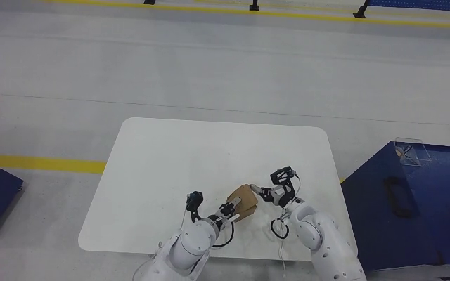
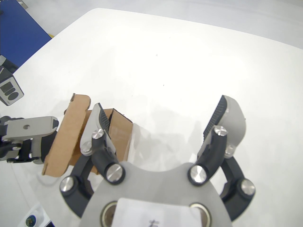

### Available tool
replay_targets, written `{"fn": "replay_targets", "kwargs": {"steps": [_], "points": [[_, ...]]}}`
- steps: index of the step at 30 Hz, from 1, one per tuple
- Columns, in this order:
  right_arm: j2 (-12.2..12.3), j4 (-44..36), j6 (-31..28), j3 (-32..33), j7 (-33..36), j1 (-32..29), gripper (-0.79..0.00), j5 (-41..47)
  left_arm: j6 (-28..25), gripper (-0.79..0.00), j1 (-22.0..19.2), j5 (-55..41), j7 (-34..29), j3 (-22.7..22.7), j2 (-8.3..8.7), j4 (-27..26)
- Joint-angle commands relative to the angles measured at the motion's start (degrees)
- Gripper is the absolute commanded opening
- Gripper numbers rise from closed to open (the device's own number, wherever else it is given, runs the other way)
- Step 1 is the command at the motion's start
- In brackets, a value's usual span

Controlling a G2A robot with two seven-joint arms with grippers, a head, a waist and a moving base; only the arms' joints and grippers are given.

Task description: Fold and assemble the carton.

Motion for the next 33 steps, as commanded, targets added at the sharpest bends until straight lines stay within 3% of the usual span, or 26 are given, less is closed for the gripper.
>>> {"fn": "replay_targets", "kwargs": {"steps": [1,11,15,33], "points": [[0.0,0.4,0.4,-0.2,-0.3,0.2,0.000,0.2,-0.1,-0.089,-0.2,-0.3,0.1,0.1,-0.07,0.3],[0.2,0.7,2.3,0.6,-0.9,0.4,0.000,1.4,-3.0,-0.240,-0.5,-1.8,0.4,0.1,-0.21,0.9],[0.3,-0.2,2.6,0.4,-1.3,-0.3,0.000,0.8,-5.7,-0.363,-0.1,-2.8,0.0,-0.2,-0.13,0.7],[0.4,-4.0,6.5,-1.8,-0.3,-2.5,0.000,-2.3,-6.5,-0.326,-0.5,-3.0,-0.7,0.1,-0.02,1.0]]}}
